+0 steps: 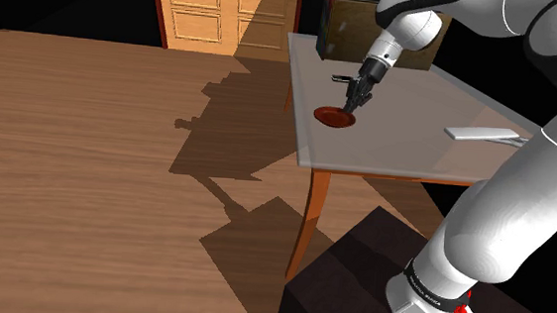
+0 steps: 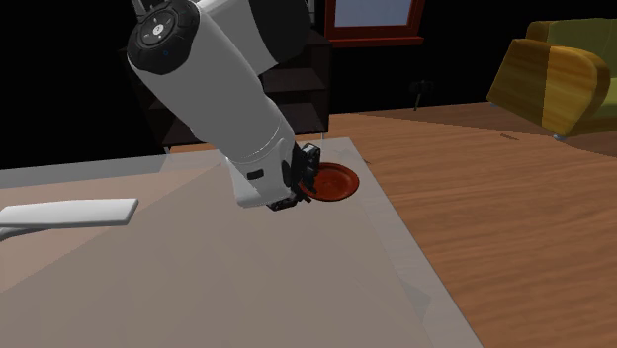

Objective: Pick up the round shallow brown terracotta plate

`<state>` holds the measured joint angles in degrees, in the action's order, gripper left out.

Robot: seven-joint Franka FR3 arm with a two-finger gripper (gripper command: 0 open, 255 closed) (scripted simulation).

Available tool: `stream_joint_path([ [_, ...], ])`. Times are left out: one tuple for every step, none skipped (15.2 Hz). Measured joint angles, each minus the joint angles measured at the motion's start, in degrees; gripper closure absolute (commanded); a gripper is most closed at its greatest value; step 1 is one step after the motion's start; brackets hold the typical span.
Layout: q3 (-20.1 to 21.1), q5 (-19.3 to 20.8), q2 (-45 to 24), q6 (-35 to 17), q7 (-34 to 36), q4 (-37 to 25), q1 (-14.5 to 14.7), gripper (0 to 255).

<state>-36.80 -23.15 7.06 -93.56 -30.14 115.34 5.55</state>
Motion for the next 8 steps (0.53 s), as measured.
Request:
stream_joint_path([
  [0.01,0.03,0.07,-0.01,0.02,0.06,0.00,255],
  [0.01,0.08,0.12,0.32,0.15,-0.24,-0.01,255],
  [0.00,0.12,0.16,0.80,0.35,-0.71,-0.02,255],
  [0.06,0.20,0.33,1.40,0.72,-1.27,0.01,255],
  [0.00,0.21,0.29,2.11,0.93,-2.05,-0.01,255],
  [0.07,0.26,0.43,2.63,1.31,-2.56,0.03,255],
  [0.08,0.43,0.71,3.30,1.65,-3.09,-0.01,255],
  [0.06,0.41,0.67,3.96,1.89,-3.82,0.00,255],
])
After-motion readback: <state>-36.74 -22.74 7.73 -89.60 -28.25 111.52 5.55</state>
